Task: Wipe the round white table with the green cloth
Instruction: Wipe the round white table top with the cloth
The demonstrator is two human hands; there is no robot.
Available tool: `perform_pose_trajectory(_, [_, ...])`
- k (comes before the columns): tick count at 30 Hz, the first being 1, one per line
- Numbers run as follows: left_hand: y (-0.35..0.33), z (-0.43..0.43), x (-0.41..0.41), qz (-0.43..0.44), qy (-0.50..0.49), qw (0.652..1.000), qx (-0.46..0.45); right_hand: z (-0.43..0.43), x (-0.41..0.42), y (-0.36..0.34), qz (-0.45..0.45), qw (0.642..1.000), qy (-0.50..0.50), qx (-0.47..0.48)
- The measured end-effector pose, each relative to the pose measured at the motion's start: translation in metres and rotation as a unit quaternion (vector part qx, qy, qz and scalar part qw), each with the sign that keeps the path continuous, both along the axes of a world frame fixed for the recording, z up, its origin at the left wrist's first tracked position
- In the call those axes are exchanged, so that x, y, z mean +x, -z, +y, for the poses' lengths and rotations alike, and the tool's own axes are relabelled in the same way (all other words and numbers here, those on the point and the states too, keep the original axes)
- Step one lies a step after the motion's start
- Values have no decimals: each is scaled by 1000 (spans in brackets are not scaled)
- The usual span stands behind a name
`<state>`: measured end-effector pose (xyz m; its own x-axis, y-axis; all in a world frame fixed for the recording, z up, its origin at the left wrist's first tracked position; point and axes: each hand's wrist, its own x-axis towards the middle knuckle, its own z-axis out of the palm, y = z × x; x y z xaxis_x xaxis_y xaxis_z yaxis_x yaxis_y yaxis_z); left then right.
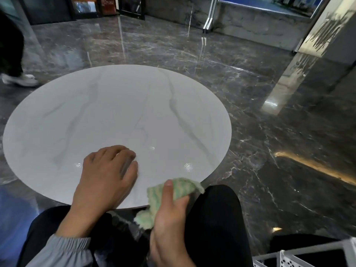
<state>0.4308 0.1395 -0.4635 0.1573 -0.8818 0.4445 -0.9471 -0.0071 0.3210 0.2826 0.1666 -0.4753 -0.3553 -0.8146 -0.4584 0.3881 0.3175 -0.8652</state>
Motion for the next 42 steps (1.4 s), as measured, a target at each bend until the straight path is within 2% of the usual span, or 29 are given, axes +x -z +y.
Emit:
perform_pose_trajectory(3, [-1,1,1,3,8,1000,2,-2,-9,2,-66,997,-34,-12])
perform_pose_trajectory(8, [-4,1,0,7,6,1000,20,-81,-88,-18,-36,997,-10,-72])
perform_pose_trajectory(12, [-6,3,0,6,5,1000,21,-124,-112,-30,-2,997,30,-65])
perform_pose_trajectory(15, [-6,2,0,1,6,1000,23,-97,-86,-20,-3,996,64,-61])
perform_pose_trajectory(19, [-6,2,0,1,3,1000,19,-18,-25,-1,14,1000,-2,-16])
perform_pose_trajectory(22, [-5,4,0,5,5,1000,17,1,-12,7,-5,999,-42,-24])
perform_pose_trajectory(27, [-6,3,0,7,13,1000,21,-66,-69,2,-6,998,-16,-57])
perform_pose_trajectory(30, [-6,3,-2,2,6,1000,23,-125,-115,-15,31,995,-24,-93])
perform_pose_trajectory(33, [-6,3,-2,-4,5,1000,17,-155,-132,-22,74,995,-22,-61])
perform_pose_trajectory(35, [-5,4,-1,-6,5,1000,10,-142,-120,-20,85,994,13,-60])
perform_pose_trajectory(37, [-4,4,-1,-6,5,1000,9,-110,-96,-11,58,996,24,-68])
perform_pose_trajectory(42, [-3,3,-2,-6,0,1000,12,-41,-53,13,49,998,-27,-31])
